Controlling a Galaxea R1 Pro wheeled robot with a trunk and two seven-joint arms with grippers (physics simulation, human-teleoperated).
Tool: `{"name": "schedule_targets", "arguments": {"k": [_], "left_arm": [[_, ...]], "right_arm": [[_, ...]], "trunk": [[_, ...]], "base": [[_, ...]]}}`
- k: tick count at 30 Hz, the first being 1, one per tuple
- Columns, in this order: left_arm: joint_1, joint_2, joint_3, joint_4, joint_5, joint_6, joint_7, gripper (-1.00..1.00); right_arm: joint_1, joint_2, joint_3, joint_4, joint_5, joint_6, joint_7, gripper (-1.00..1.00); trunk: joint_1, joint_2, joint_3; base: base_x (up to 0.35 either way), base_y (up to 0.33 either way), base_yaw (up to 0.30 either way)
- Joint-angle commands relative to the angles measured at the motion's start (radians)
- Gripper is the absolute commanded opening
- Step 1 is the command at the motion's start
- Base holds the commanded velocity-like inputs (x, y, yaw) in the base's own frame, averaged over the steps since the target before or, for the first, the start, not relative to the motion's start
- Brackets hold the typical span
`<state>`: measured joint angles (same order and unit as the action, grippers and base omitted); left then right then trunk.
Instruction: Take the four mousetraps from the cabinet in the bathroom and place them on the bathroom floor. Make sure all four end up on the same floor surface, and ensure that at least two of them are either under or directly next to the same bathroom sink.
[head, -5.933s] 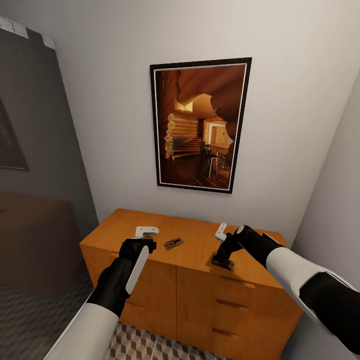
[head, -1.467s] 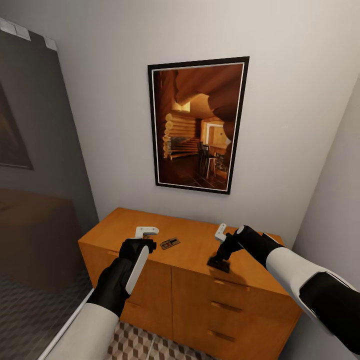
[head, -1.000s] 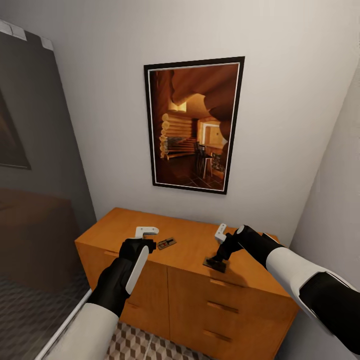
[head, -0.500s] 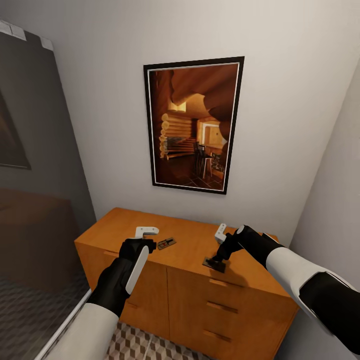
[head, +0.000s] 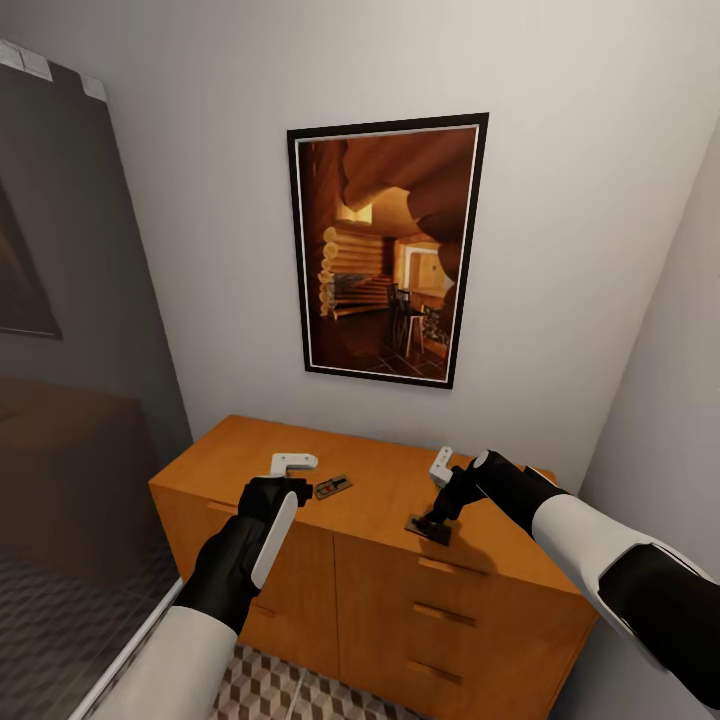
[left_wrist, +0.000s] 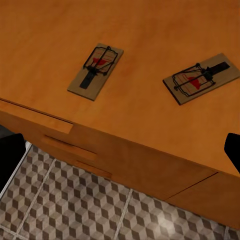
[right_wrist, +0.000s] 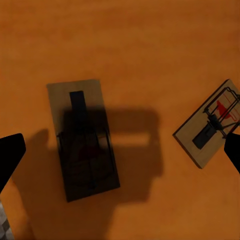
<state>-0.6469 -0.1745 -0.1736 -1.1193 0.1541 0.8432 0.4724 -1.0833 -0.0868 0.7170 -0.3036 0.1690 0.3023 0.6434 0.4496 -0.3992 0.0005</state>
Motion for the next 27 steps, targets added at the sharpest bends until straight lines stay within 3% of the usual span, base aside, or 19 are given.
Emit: {"name": "schedule_targets", "arguments": {"k": [1,27], "left_arm": [[0.0,0.0,-0.001,0.0,0.01,0.002,0.009,1.0],[0.0,0.0,-0.001,0.0,0.01,0.002,0.009,1.0]], "right_arm": [[0.0,-0.001,-0.002,-0.003,0.009,0.004,0.005,1.0],[0.0,0.001,0.002,-0.003,0.014,0.006,0.008,1.0]], "trunk": [[0.0,-0.001,-0.001],[0.0,-0.001,-0.001]], "base": [[0.0,0.0,0.0],[0.0,0.0,0.0]]}}
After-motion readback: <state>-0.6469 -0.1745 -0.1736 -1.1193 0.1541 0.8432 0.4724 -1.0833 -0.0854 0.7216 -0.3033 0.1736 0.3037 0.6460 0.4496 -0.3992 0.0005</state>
